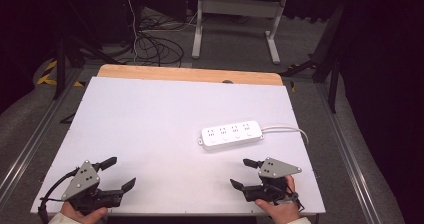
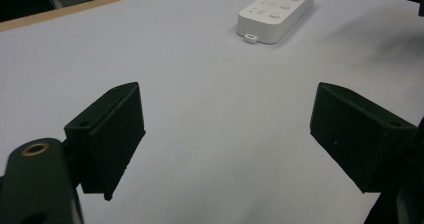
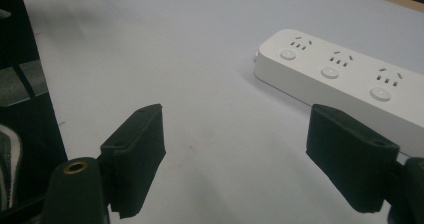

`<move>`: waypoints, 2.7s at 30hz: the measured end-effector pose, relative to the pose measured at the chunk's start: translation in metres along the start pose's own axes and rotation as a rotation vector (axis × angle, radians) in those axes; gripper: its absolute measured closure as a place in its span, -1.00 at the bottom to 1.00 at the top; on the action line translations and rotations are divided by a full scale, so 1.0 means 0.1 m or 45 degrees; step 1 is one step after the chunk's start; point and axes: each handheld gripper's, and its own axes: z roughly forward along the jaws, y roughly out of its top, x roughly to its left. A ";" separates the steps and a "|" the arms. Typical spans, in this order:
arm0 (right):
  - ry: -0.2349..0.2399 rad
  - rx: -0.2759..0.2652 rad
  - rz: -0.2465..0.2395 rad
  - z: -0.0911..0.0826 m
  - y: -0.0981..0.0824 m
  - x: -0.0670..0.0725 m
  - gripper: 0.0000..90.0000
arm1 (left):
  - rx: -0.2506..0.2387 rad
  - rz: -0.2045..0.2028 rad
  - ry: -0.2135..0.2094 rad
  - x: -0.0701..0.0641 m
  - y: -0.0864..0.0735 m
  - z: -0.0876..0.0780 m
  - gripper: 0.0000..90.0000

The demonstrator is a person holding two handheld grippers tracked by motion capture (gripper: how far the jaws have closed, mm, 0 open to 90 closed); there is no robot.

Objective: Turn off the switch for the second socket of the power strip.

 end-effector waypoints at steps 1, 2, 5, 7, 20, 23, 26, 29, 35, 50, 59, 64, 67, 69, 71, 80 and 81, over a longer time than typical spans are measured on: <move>0.001 0.001 0.001 0.00 0.00 0.00 -0.47 | 0.000 0.004 0.003 0.00 0.00 0.00 -0.67; -0.001 0.000 0.001 0.00 0.00 0.00 -0.46 | -0.002 -0.002 0.004 -0.01 0.00 0.00 -0.67; -0.001 -0.002 0.003 -0.01 0.00 0.00 -0.46 | -0.001 0.017 0.005 -0.01 0.00 0.00 -0.67; -0.002 -0.006 0.000 -0.01 0.00 0.00 -0.45 | -0.004 0.025 0.015 -0.01 0.01 -0.01 -0.67; -0.006 0.008 -0.018 -0.01 0.02 0.01 -0.37 | 0.007 -0.014 0.006 -0.01 0.03 -0.04 -0.65; -0.008 0.014 -0.026 -0.01 0.02 0.02 -0.34 | 0.003 0.005 0.019 -0.01 0.04 -0.05 -0.65; -0.012 0.018 -0.028 -0.01 0.03 0.02 -0.32 | 0.004 0.011 0.028 -0.02 0.03 -0.05 -0.65; -0.022 0.030 -0.035 -0.02 0.05 0.03 -0.29 | 0.003 0.016 0.035 -0.02 0.04 -0.05 -0.65; -0.007 0.094 -0.061 0.02 0.16 0.05 -0.14 | 0.002 0.015 0.037 -0.01 0.04 -0.05 -0.65; -0.004 0.117 -0.046 0.02 0.45 -0.04 -0.06 | -0.006 0.005 0.051 -0.01 0.04 -0.07 -0.65; -0.008 0.123 -0.075 0.01 0.59 -0.11 -0.02 | -0.006 0.008 0.052 -0.01 0.04 -0.07 -0.65; -0.011 0.118 -0.076 -0.01 0.62 -0.14 0.01 | -0.006 0.007 0.054 -0.01 0.04 -0.07 -0.65; 0.001 0.132 -0.065 -0.02 0.64 -0.16 0.28 | -0.005 0.006 0.059 -0.02 0.04 -0.07 -0.65; 0.012 0.149 -0.063 -0.01 0.66 -0.17 0.51 | -0.006 0.006 0.061 -0.02 0.04 -0.07 -0.65; 0.011 0.160 -0.056 -0.01 0.69 -0.20 0.72 | -0.009 0.003 0.062 -0.02 0.04 -0.07 -0.65; -0.063 0.186 -0.008 0.02 0.84 -0.36 1.00 | -0.005 0.004 0.066 -0.02 0.03 -0.06 -0.65; -0.072 0.189 -0.003 0.03 0.86 -0.38 1.00 | -0.006 0.002 0.066 -0.01 0.03 -0.06 -0.65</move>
